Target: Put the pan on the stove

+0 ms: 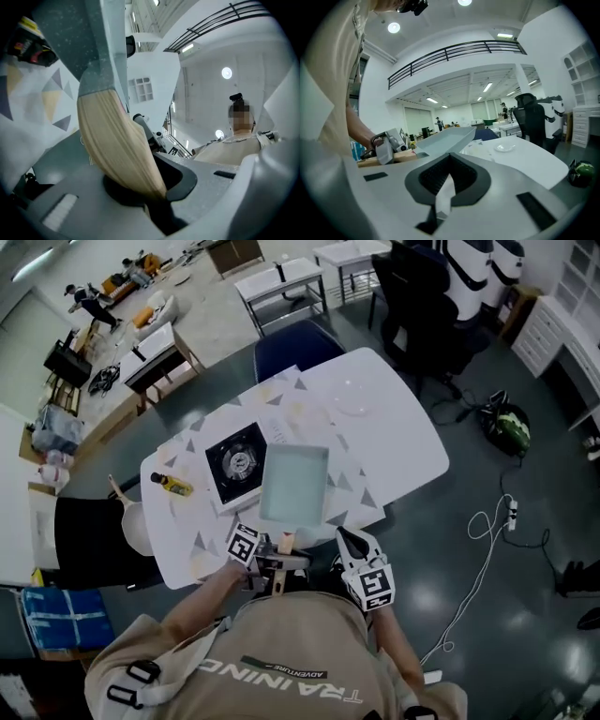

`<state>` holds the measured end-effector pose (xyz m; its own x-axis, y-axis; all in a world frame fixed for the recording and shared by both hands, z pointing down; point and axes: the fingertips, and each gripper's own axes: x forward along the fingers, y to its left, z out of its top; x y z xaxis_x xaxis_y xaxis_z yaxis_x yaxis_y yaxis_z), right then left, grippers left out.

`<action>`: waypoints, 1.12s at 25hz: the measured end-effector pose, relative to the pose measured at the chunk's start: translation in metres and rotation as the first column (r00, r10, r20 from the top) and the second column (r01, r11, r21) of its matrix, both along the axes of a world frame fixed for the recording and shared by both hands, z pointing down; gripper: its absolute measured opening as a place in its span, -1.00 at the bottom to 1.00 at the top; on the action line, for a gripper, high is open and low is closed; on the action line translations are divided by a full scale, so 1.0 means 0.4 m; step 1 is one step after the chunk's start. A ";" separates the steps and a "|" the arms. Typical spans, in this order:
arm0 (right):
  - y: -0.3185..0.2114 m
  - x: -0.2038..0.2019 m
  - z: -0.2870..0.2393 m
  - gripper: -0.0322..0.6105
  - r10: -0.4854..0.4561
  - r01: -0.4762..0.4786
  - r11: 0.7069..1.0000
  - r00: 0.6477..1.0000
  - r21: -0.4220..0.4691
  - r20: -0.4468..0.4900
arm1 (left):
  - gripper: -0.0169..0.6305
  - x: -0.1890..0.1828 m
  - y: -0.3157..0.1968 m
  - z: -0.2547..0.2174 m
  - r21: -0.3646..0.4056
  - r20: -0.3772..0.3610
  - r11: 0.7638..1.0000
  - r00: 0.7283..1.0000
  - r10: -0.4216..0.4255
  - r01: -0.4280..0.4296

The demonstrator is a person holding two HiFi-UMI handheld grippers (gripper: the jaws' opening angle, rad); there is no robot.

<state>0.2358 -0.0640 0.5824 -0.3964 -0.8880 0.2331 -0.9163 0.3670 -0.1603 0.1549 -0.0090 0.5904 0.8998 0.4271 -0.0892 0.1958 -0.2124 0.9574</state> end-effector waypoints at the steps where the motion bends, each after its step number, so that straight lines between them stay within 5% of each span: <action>1: -0.010 -0.015 0.006 -0.90 -0.031 0.031 0.999 0.999 -0.005 0.004 | -0.82 -0.012 -0.008 0.003 -0.001 0.006 0.999 0.999 -0.038 0.038; 12: -0.129 -0.167 0.026 -0.90 -0.264 0.264 0.964 0.965 -0.013 0.002 | -0.80 -0.165 -0.070 0.018 -0.031 0.009 0.942 0.942 -0.334 0.334; 28: -0.320 -0.296 -0.007 -0.90 -0.294 0.292 0.956 0.953 -0.036 -0.079 | -0.80 -0.290 -0.302 0.020 -0.014 -0.065 0.910 0.908 -0.414 0.414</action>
